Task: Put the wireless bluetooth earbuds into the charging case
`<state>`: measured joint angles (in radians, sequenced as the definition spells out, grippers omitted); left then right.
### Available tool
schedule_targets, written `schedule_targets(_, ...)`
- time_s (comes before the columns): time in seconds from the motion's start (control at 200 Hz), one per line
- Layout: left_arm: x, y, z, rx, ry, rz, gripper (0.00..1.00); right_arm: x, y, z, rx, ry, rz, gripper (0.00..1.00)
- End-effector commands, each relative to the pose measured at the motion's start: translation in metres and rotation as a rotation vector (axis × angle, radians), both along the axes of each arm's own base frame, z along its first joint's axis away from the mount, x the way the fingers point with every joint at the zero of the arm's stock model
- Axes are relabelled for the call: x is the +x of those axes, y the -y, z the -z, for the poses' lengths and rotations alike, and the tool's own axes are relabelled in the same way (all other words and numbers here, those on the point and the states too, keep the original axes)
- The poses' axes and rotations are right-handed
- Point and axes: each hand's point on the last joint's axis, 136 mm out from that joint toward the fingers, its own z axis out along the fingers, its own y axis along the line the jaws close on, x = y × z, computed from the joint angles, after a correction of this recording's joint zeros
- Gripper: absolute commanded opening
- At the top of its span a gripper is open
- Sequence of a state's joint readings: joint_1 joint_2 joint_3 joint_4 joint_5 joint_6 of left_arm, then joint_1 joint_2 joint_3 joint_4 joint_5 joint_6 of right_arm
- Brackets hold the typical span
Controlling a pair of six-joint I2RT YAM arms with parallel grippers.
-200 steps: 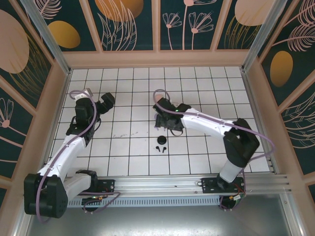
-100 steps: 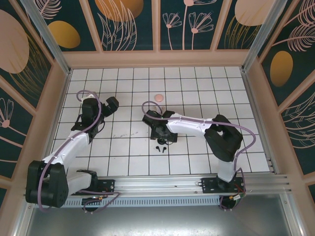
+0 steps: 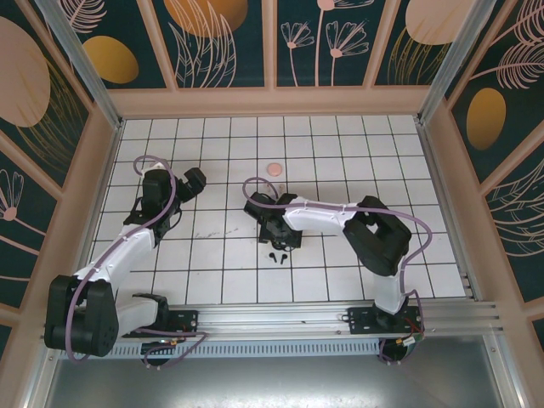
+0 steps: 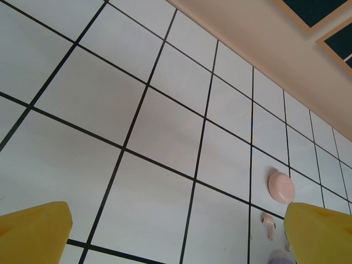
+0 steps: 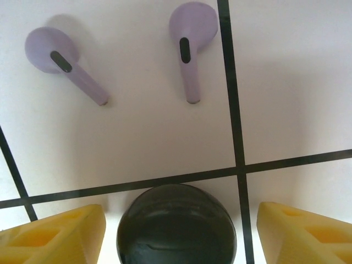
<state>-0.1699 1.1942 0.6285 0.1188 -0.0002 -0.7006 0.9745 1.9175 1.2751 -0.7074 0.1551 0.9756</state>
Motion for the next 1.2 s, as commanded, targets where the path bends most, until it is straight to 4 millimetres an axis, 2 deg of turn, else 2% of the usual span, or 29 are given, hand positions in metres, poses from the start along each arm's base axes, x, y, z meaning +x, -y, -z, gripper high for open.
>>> schedule_targets(0.0, 0.003, 0.005, -0.004, 0.009, 0.000, 0.021, 0.99, 0.004, -0.007, 0.002, 0.016, -0.004, 0.010, 0.71)
schedule_targets(0.37, 0.001, 0.005, -0.003, 0.015, -0.003, 0.020, 0.99, -0.001, -0.006, 0.007, 0.021, -0.013, 0.013, 0.63)
schedule_targets(0.851, -0.001, 0.004, 0.002, 0.017, -0.008, 0.015, 0.99, -0.010, -0.004, 0.011, -0.012, -0.017, 0.010, 0.62)
schedule_targets(1.191, 0.004, 0.007, 0.000, 0.012, 0.001, 0.023, 0.99, -0.011, -0.005, 0.016, 0.010, -0.013, 0.011, 0.49)
